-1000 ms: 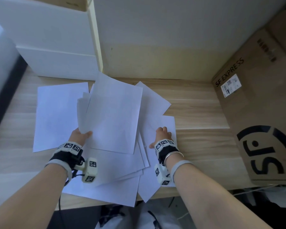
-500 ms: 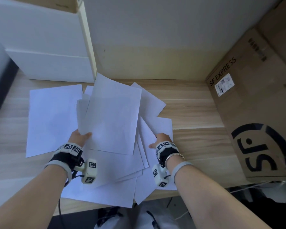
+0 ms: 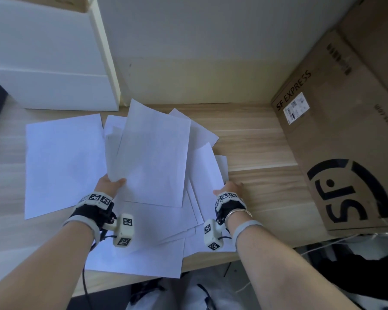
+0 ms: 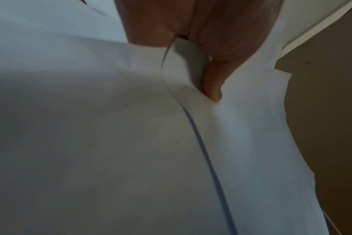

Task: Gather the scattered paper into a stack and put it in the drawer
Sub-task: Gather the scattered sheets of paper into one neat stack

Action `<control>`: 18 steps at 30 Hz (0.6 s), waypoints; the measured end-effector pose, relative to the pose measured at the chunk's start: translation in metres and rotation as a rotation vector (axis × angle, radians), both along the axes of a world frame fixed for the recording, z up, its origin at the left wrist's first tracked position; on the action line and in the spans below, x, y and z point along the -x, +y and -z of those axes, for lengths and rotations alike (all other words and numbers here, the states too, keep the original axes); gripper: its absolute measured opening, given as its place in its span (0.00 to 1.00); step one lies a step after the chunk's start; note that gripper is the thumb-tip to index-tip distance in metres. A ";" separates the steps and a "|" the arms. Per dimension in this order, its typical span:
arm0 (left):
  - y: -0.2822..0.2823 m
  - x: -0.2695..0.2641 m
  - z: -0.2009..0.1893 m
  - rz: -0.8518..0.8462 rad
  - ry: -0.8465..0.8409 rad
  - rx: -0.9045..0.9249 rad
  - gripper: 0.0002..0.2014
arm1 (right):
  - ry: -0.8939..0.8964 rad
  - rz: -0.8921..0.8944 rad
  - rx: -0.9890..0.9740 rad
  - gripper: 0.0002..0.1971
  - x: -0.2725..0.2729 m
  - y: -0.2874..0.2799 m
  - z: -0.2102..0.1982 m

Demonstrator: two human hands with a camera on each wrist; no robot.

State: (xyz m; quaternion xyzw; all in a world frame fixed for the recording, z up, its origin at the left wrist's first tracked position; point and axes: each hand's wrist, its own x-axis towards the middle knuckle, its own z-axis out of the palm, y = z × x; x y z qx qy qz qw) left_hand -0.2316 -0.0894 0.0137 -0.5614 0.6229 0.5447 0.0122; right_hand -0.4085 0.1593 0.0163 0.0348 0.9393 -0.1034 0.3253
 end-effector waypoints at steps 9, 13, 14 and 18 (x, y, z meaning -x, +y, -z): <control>0.003 0.009 0.004 0.028 0.012 0.012 0.20 | 0.077 -0.061 -0.037 0.20 0.003 -0.003 0.002; 0.003 0.011 0.005 0.032 -0.010 0.010 0.21 | 0.073 -0.033 0.011 0.20 0.003 -0.005 0.007; 0.002 0.011 0.006 0.033 -0.016 0.009 0.21 | 0.066 -0.014 0.041 0.20 0.002 -0.005 0.007; 0.003 0.013 0.006 0.040 -0.027 0.007 0.21 | 0.066 0.103 0.226 0.29 0.006 0.001 0.007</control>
